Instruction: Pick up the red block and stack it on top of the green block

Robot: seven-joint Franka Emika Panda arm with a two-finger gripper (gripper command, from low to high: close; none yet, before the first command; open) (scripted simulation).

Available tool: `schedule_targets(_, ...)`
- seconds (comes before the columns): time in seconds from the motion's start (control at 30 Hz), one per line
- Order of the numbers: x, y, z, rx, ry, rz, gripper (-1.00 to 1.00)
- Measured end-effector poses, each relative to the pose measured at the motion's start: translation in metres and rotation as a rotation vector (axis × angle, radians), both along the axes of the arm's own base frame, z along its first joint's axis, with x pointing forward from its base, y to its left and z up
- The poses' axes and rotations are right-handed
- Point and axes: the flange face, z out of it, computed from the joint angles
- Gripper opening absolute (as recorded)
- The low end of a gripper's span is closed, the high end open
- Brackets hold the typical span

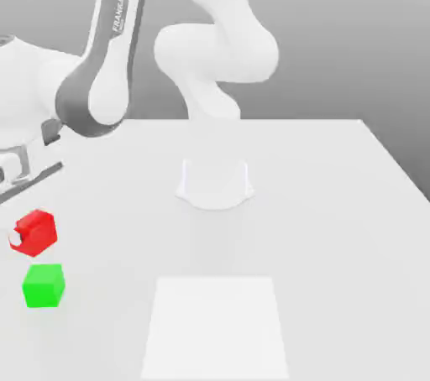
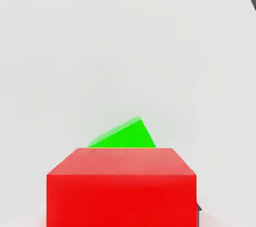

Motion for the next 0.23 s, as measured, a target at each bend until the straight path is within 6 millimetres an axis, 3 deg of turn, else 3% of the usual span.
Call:
schedule_targets(0.1,-0.001,0.0,-0.027,0.001,0.001,-0.001,-1.0)
schedule_targets(0.13,-0.002,0.0,-0.034,0.001,0.002,-0.002,1.0)
schedule_targets(0.23,-0.002,0.0,-0.034,0.001,0.002,-0.002,1.0)
